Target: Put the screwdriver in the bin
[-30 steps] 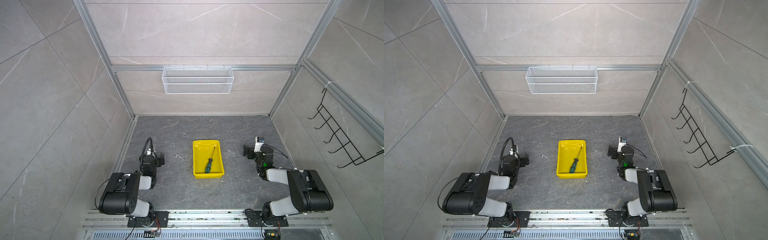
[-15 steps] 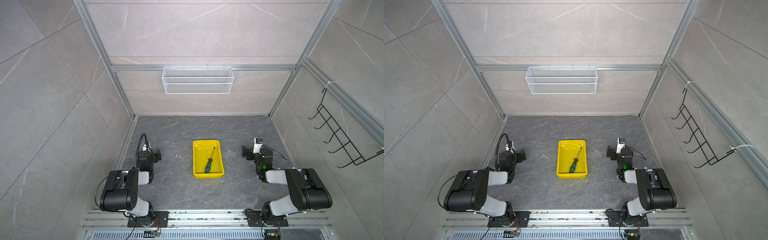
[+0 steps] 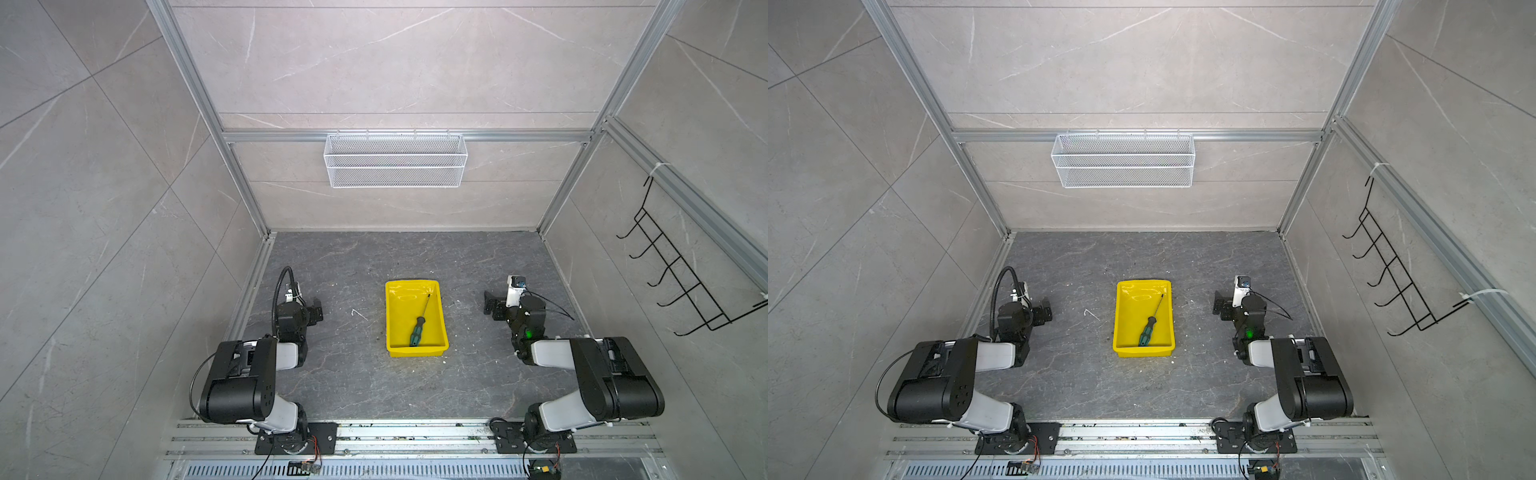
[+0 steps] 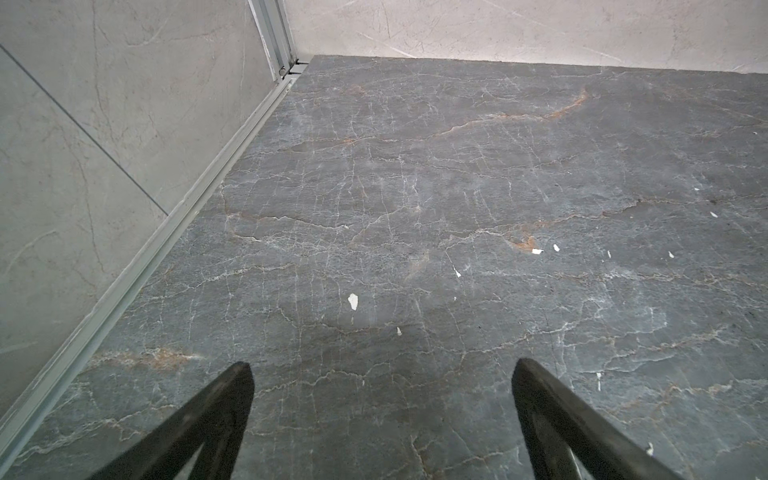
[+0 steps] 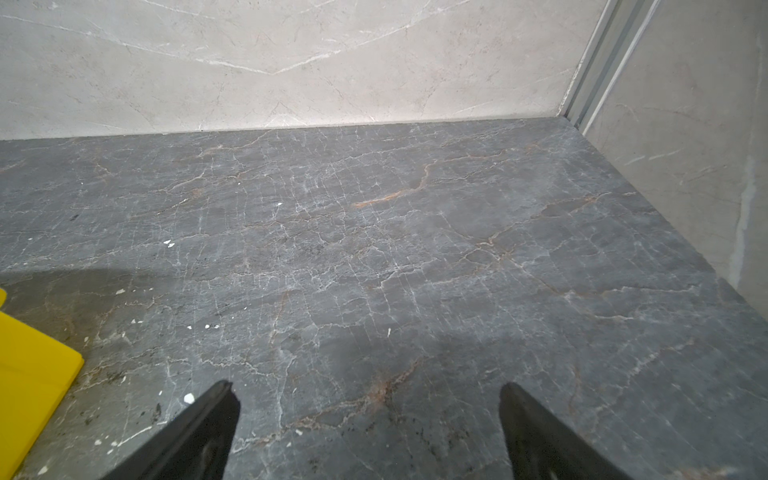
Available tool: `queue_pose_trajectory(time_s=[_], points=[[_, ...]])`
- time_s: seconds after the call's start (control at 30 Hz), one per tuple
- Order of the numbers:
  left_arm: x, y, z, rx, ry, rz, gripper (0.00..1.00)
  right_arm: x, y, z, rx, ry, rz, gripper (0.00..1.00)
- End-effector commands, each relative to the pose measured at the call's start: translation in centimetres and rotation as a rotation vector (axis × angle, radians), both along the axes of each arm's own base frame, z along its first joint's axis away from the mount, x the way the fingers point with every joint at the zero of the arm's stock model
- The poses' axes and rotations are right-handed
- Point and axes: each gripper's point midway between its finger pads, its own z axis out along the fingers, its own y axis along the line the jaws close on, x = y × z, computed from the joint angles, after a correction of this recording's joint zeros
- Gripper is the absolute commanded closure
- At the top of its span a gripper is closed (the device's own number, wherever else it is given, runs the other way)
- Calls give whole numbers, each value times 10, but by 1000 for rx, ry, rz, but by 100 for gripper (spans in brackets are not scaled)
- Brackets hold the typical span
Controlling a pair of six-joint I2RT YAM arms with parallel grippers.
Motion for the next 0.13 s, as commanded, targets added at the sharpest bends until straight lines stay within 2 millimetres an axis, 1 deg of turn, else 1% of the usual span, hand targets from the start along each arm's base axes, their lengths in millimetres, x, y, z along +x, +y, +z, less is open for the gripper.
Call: queue_pose_trajectory(time_s=[0.0,0.1], points=[[9,0,13,-16,-45,-1,0,1,2,1,-5,-9,9,0],[9,0,13,-16,-44,-1,0,1,2,1,-6,-12,7,1]])
